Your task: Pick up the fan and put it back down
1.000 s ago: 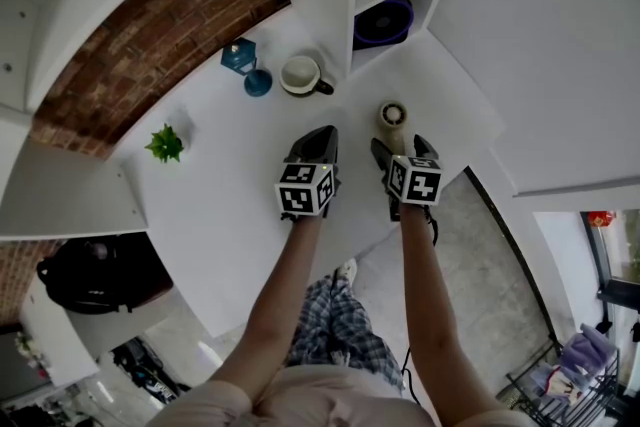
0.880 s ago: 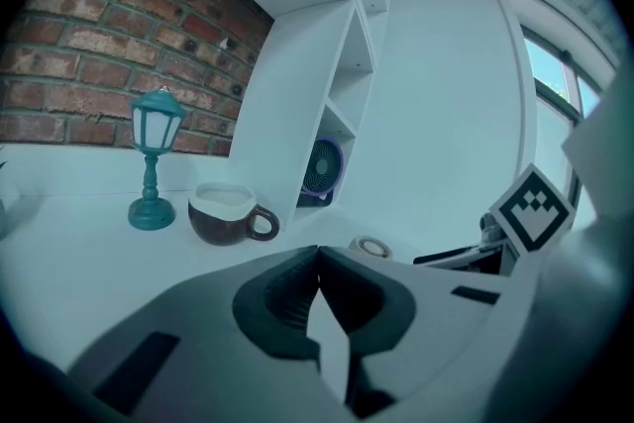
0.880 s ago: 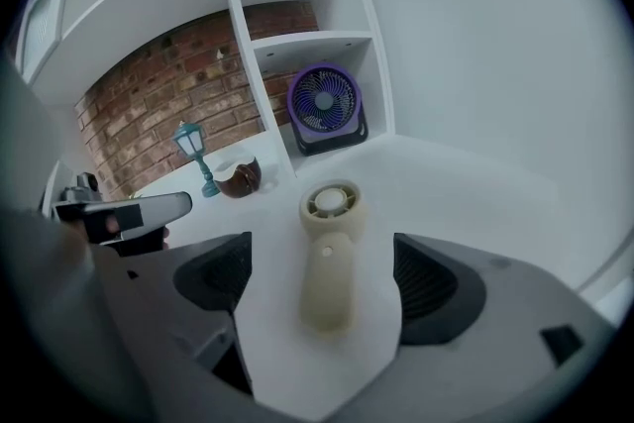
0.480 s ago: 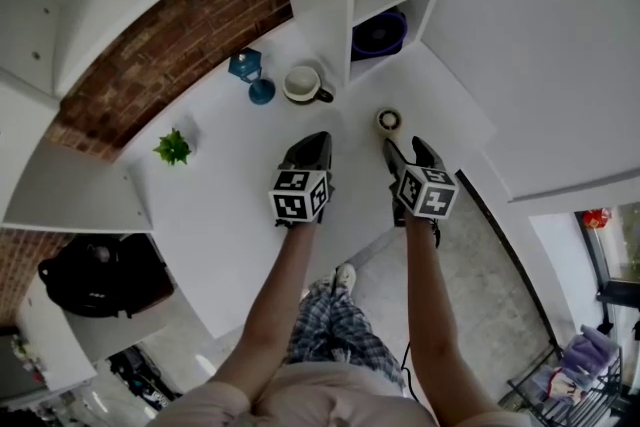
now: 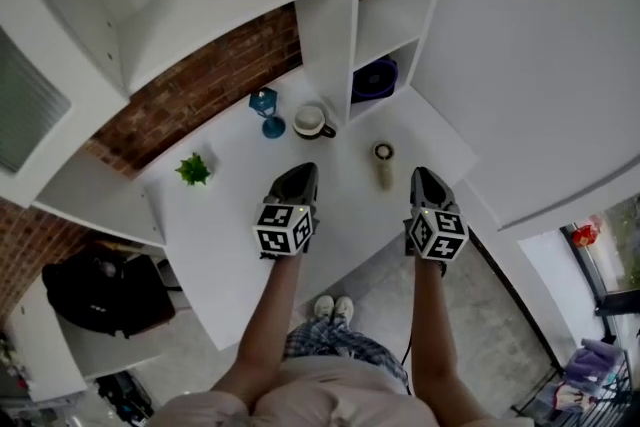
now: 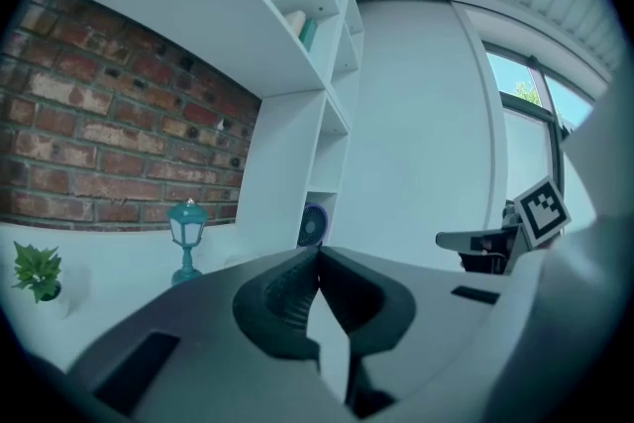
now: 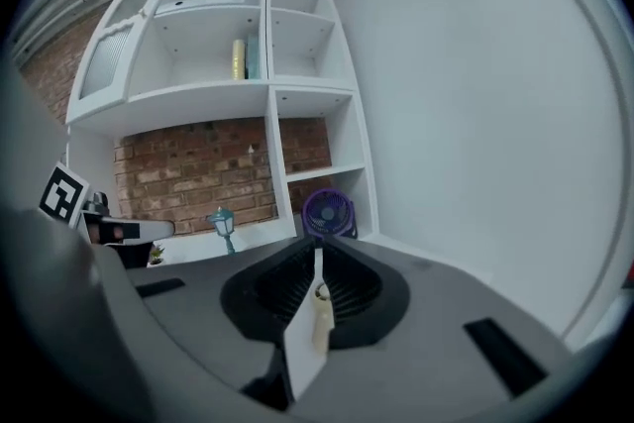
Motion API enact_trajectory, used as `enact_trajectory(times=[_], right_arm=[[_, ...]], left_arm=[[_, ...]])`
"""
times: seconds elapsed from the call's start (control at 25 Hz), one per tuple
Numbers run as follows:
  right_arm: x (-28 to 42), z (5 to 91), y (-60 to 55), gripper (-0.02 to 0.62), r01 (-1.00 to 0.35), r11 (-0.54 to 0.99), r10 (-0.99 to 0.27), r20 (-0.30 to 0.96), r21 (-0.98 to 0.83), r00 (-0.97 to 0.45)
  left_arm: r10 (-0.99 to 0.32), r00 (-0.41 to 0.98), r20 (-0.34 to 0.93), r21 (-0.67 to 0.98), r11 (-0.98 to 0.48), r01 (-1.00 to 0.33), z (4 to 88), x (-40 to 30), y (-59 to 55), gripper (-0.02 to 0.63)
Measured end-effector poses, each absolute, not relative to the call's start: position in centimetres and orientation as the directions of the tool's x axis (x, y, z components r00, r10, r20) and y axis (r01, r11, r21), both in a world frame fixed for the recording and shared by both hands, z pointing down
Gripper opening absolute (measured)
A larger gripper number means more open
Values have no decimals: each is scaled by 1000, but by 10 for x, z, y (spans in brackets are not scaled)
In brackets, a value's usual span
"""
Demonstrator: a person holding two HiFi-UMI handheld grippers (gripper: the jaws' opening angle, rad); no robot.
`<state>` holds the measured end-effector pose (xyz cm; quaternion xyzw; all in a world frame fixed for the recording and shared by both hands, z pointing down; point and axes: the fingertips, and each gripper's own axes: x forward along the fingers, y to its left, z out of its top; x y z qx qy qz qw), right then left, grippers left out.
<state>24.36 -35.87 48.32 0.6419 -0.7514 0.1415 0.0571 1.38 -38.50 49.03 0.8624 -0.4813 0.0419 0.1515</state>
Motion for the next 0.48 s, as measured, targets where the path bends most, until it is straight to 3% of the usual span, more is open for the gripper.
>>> enact_trajectory(times=[0.48], right_arm=[[254,426,-285,17,-991,81,-988,121,-110,-94]], left_arm=[[-833,539,124,192,-513,-837,447,-14,-336,28]])
